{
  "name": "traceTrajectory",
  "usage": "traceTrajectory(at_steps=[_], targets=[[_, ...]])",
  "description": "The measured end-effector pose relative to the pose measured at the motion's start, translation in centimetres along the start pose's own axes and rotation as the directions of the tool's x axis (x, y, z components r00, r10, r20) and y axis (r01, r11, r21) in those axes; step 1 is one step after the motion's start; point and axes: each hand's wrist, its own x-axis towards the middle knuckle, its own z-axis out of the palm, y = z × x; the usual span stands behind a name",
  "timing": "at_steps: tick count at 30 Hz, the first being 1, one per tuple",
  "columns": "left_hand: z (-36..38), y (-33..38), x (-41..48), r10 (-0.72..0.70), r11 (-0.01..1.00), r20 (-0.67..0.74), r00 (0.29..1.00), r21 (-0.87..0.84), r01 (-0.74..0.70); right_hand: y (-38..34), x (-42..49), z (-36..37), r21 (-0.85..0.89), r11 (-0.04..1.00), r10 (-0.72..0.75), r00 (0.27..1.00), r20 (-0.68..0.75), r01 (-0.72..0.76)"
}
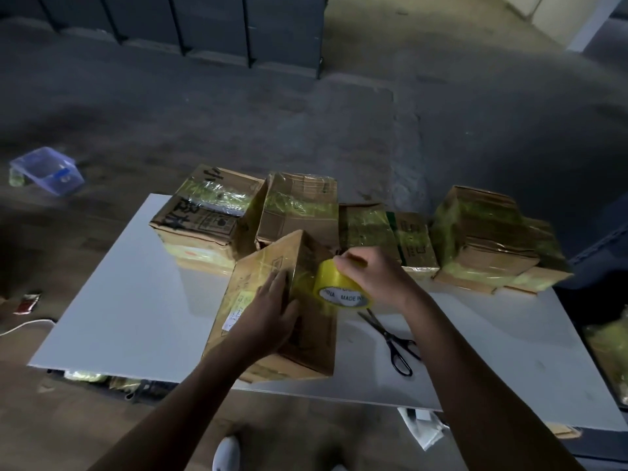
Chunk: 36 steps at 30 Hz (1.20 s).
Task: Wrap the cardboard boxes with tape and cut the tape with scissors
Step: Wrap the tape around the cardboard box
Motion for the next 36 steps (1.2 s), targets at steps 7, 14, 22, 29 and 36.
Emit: traceTrajectory(at_steps=[7,14,22,29,36], targets=[[-3.2,-3.2,-0.8,-0.1,0.943,-0.089,0.991,-0.328,0.066,-3.3,1.8,1.8,0.238,0.965,-0.087,0.99,-0.109,0.111],[-3.7,-5.4,-2.1,-0.093,0.845,-0.059,0.994,-0.532,0.048,-5.7,3.6,4.2,0.141,0.981,-0.11,0.983,-0.146,0.131],[-4.7,-5.8,-1.0,0.187,0.96,-0.012,0.982,0.215,-0.18,-6.2,3.8,5.8,0.113,0.981,-0.14,0.978,-0.156,0.158],[-4.1,-6.1,-0.7,0.085,0.869,0.012,0.996,0.488,-0.08,-5.5,3.4,6.9,0.28,0.954,-0.058,0.983,-0.174,0.106],[-5.0,-6.8,-0.5,0.046,0.778,0.04,0.998,0.625,-0.061,-6.8,2.8,5.3,-0.006,0.998,-0.069,0.967,-0.245,0.07]])
